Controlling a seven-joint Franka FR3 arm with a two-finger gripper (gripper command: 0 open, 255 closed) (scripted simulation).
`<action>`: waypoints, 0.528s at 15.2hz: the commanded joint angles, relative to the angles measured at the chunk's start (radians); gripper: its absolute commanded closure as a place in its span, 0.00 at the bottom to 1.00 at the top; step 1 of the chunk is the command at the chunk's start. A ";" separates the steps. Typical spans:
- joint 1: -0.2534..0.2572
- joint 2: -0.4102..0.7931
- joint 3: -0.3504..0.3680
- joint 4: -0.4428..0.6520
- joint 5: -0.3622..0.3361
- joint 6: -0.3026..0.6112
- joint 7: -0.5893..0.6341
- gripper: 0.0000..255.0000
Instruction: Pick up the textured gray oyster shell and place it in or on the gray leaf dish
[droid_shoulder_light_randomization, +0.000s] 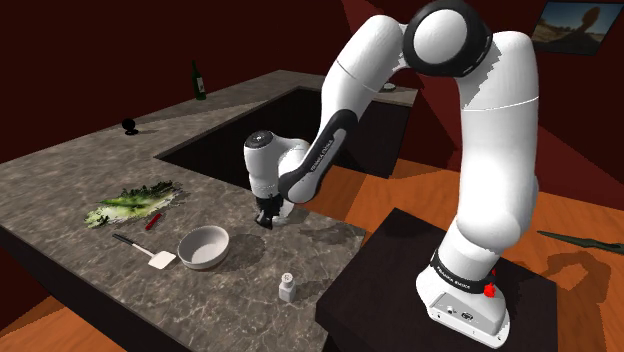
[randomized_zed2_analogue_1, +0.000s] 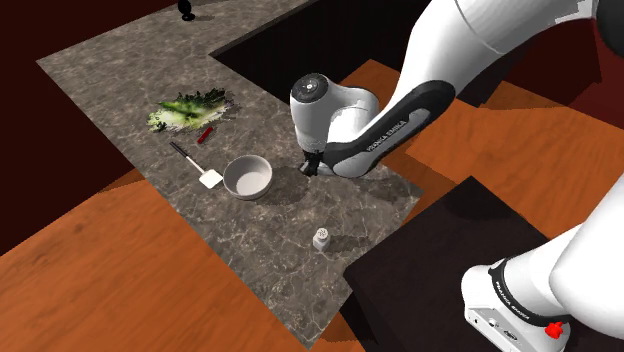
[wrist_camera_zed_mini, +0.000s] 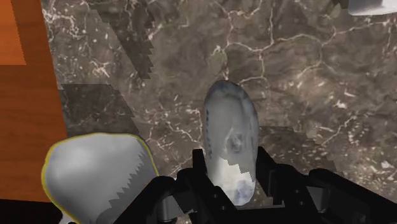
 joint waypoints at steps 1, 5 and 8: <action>-0.029 0.019 -0.005 0.042 0.013 -0.014 -0.057 1.00; -0.085 0.071 -0.024 0.127 0.025 -0.029 -0.157 1.00; -0.124 0.117 -0.035 0.202 0.037 -0.047 -0.231 1.00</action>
